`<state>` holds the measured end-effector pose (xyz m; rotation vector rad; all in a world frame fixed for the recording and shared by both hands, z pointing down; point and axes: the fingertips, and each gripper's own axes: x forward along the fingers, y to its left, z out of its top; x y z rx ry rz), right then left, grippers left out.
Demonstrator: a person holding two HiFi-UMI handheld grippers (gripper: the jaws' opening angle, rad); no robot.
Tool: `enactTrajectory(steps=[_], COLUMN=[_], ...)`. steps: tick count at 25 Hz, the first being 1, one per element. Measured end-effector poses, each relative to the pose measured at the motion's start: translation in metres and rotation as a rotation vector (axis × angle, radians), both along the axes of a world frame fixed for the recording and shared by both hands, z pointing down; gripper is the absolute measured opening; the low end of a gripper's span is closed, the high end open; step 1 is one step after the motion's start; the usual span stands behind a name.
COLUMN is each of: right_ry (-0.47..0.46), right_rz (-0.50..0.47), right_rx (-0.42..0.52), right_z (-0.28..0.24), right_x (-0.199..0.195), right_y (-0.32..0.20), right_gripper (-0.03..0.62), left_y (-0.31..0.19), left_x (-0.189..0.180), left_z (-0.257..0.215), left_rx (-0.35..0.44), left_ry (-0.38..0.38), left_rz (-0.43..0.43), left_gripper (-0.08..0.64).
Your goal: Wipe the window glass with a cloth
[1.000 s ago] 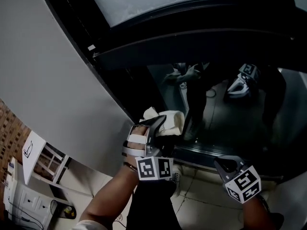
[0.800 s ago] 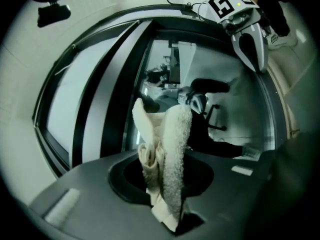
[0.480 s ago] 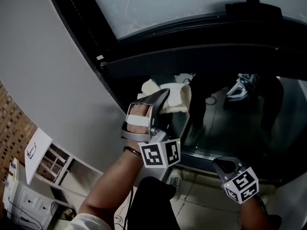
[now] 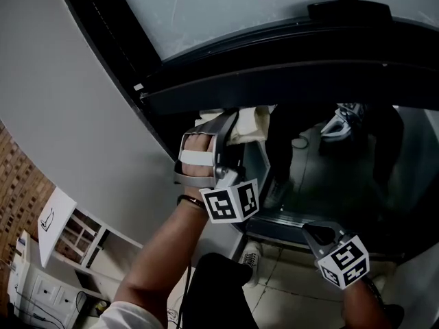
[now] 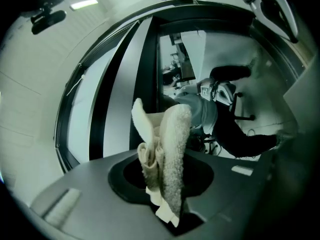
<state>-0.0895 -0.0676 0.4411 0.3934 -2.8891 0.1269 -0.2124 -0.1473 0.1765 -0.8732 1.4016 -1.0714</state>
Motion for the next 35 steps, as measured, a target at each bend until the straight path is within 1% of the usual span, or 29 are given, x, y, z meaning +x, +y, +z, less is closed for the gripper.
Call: enactTrajectory(steps=[4,10,13,23,35], right_ry=[-0.004,-0.012,-0.012,-0.004,0.013], right_rz=[0.001,0.001,0.007,0.016,0.016], right_rx=[0.0,0.002,-0.002,-0.032,-0.041], right_z=[0.0,-0.003,-0.001,0.003,0.003], right_x=[-0.001,-0.001,0.001,-0.004,-0.004], right_y=[-0.001,-0.01,-0.013,-0.022,-0.025], right_gripper=[0.0,0.0,0.0,0.0,0.0], left_y=[-0.007,-0.031,-0.038,-0.043,-0.045], left_x=[-0.003,-0.017,-0.019,-0.025,-0.026], left_z=[-0.002,0.0,0.006,0.012,0.038], left_rx=[0.026,0.007,0.004,0.026,0.005], left_ry=[-0.049,-0.048,-0.053,0.007,0.048], left_rz=[-0.008,-0.044,-0.044,-0.012,-0.004], left_gripper=[0.112,0.112,0.112,0.11,0.11])
